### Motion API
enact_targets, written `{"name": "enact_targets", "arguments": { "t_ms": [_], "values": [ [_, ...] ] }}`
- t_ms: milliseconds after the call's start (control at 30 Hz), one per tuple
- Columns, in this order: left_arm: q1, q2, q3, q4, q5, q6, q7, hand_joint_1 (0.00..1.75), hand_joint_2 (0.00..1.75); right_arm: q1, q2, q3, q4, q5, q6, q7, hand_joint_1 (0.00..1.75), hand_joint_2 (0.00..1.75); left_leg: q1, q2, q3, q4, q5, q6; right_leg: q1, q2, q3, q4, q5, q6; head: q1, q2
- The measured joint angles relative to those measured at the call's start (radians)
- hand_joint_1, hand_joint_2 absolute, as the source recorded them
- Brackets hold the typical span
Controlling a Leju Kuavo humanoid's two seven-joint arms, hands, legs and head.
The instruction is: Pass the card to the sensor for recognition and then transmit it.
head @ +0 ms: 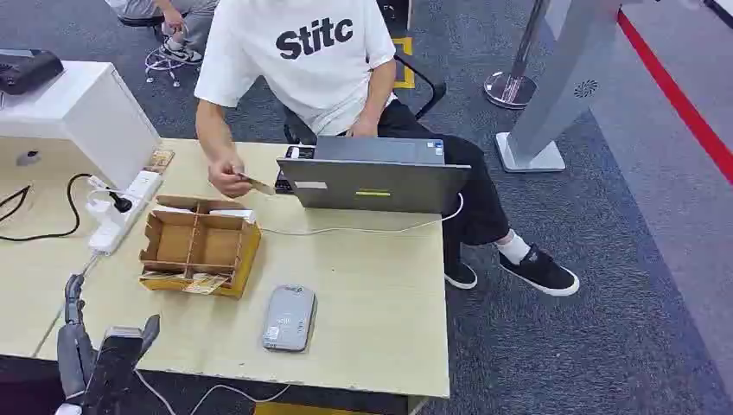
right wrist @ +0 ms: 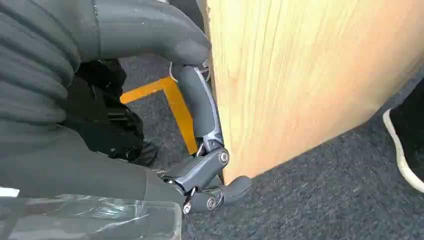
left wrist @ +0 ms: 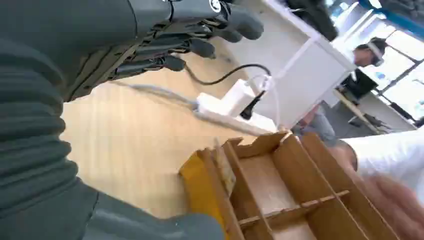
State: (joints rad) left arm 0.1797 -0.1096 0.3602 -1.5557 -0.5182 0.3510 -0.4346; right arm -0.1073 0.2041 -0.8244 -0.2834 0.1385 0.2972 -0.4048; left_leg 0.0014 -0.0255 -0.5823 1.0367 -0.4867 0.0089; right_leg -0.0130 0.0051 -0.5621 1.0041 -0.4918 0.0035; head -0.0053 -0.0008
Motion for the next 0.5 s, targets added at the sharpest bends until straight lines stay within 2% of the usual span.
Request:
{"name": "enact_targets", "arguments": {
  "t_ms": [500],
  "values": [
    [-0.161,0.240,-0.232,0.013,-0.420,0.016,0.186,0.00,1.75,-0.031,0.012,-0.034,0.016,-0.003,0.068,0.029,0.00,1.75,0.000,0.000,0.000,0.000,0.000,0.000,0.000,0.001,0.000,0.000,0.000,0.000,0.000,0.000]
  ]
}}
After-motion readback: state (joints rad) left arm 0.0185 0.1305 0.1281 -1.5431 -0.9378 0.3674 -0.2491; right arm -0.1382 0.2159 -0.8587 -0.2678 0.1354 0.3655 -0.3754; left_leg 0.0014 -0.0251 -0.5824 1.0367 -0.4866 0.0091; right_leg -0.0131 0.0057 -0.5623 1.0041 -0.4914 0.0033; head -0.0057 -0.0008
